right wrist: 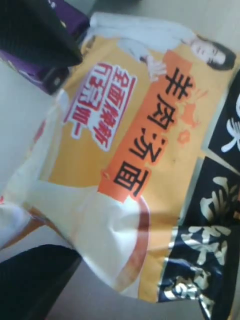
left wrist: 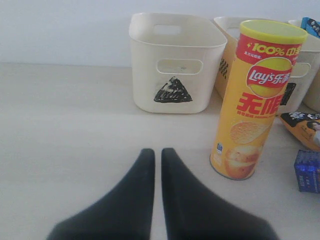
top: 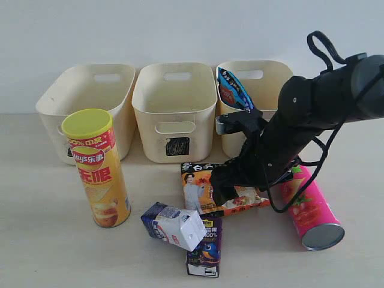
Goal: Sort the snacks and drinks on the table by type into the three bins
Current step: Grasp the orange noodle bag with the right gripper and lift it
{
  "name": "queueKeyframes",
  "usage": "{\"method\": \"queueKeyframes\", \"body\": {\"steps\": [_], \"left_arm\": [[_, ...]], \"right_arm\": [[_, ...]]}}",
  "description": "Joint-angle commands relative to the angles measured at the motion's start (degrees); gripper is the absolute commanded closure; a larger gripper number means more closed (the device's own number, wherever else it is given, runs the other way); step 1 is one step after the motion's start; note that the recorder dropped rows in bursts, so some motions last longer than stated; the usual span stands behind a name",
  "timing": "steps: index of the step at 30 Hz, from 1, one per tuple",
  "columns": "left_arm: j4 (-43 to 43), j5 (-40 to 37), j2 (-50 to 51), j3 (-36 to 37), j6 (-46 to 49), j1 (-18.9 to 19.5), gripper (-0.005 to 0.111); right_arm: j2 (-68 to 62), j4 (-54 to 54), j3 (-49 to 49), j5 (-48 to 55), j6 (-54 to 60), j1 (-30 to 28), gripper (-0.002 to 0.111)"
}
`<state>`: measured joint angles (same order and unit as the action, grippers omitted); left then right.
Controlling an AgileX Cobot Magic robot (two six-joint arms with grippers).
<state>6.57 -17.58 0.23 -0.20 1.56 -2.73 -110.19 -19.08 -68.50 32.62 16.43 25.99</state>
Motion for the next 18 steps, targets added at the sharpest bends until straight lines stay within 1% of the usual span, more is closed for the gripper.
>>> {"method": "queueKeyframes", "body": {"steps": [1, 3, 7, 12, 14, 15, 17, 18], "left_arm": [[0.3, 0.6, -0.2, 0.2, -0.7, 0.2, 0.102], [0.3, 0.6, -0.2, 0.2, -0.7, 0.2, 0.102], [0.3, 0.6, -0.2, 0.2, -0.7, 0.2, 0.102], [0.3, 0.6, -0.2, 0.2, -0.7, 0.2, 0.102], [0.3, 0.6, -0.2, 0.2, -0.7, 0.2, 0.102], [0.3, 0.6, -0.2, 0.2, -0.7, 0.2, 0.102], [0.3, 0.6, -0.2, 0.2, -0.7, 0.2, 0.102], [0.3, 0.6, -0.2, 0.2, -0.7, 0.2, 0.102]], "right_arm": [[-2.3, 0.0, -0.2, -3.2, 0.6, -0.3, 0.023], [-3.0, 0.0, -0.2, -4.4, 0.6, -0.3, 0.023], [-4.1, 0.0, -0.2, -5.4, 0.4, -0.3, 0.019], [-6.5, -0.1, -0.2, -6.5, 0.4, -0.3, 0.019], [-7.1, -0.1, -0.2, -6.9, 0.6, -0.3, 0.021], [-7.1, -0.1, -0.2, -6.9, 0.6, -0.3, 0.026], [-6.6, -0.1, -0.4, -6.4, 0.6, -0.3, 0.042], [-6.4, -0.1, -0.4, -6.1, 0.6, -0.3, 0.052]]}}
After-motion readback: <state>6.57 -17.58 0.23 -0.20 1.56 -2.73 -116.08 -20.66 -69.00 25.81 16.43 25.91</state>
